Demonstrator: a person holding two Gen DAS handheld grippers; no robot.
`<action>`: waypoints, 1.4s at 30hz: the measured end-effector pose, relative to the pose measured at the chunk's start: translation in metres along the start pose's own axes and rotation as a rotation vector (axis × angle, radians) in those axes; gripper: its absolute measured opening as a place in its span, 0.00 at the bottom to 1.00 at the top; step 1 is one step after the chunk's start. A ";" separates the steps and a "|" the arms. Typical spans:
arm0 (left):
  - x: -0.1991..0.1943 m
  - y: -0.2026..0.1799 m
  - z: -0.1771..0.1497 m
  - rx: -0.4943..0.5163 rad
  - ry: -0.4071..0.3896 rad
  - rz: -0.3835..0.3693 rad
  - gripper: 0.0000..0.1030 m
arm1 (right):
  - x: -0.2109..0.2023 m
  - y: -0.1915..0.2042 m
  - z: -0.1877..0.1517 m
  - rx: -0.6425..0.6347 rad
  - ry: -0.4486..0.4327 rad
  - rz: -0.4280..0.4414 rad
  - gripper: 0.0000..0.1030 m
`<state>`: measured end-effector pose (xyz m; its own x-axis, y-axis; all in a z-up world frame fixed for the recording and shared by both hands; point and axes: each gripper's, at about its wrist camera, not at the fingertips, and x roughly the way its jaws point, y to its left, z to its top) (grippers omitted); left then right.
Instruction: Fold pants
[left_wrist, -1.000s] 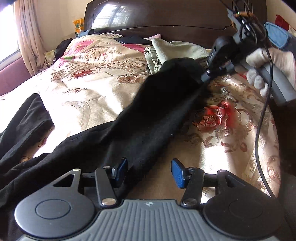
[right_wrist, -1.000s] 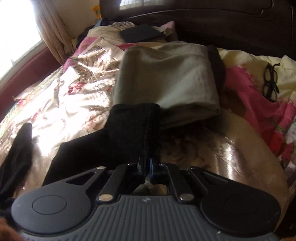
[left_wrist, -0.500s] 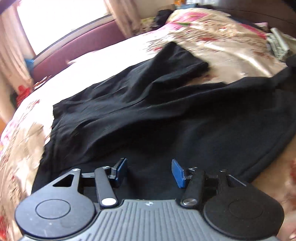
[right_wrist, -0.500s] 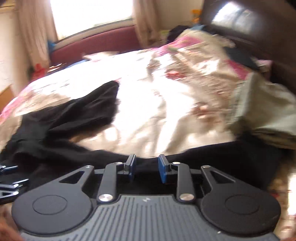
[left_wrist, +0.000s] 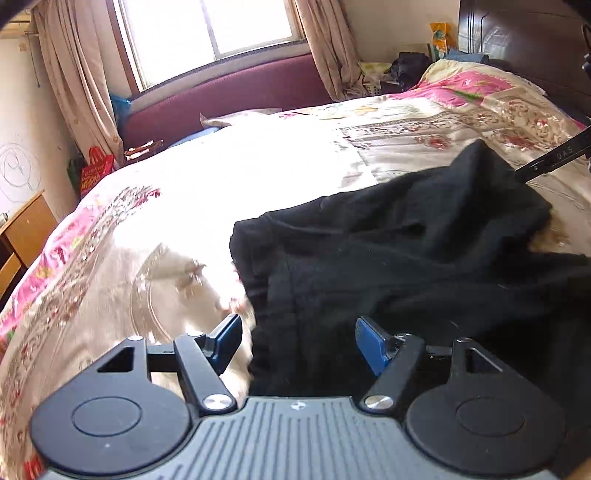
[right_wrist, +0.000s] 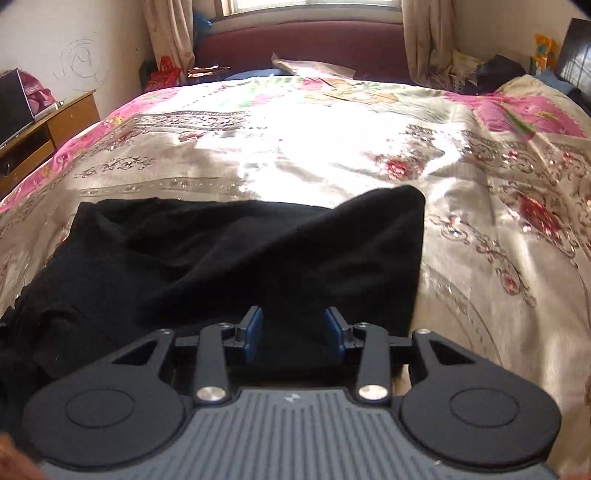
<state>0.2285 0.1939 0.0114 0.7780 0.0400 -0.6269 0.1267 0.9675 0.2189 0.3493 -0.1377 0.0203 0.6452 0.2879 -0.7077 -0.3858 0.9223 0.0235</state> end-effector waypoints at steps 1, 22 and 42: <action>0.016 0.006 0.009 0.010 0.007 0.001 0.80 | 0.012 0.002 0.010 -0.058 0.005 -0.019 0.40; 0.152 0.059 0.068 -0.002 0.133 -0.122 0.84 | 0.123 -0.030 0.088 -0.502 0.244 -0.016 0.50; 0.154 0.045 0.080 0.006 0.143 -0.164 0.33 | 0.101 -0.045 0.073 -0.543 0.364 -0.047 0.06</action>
<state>0.4032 0.2233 -0.0157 0.6515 -0.0819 -0.7542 0.2479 0.9626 0.1096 0.4798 -0.1311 0.0000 0.4420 0.0574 -0.8952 -0.7026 0.6426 -0.3057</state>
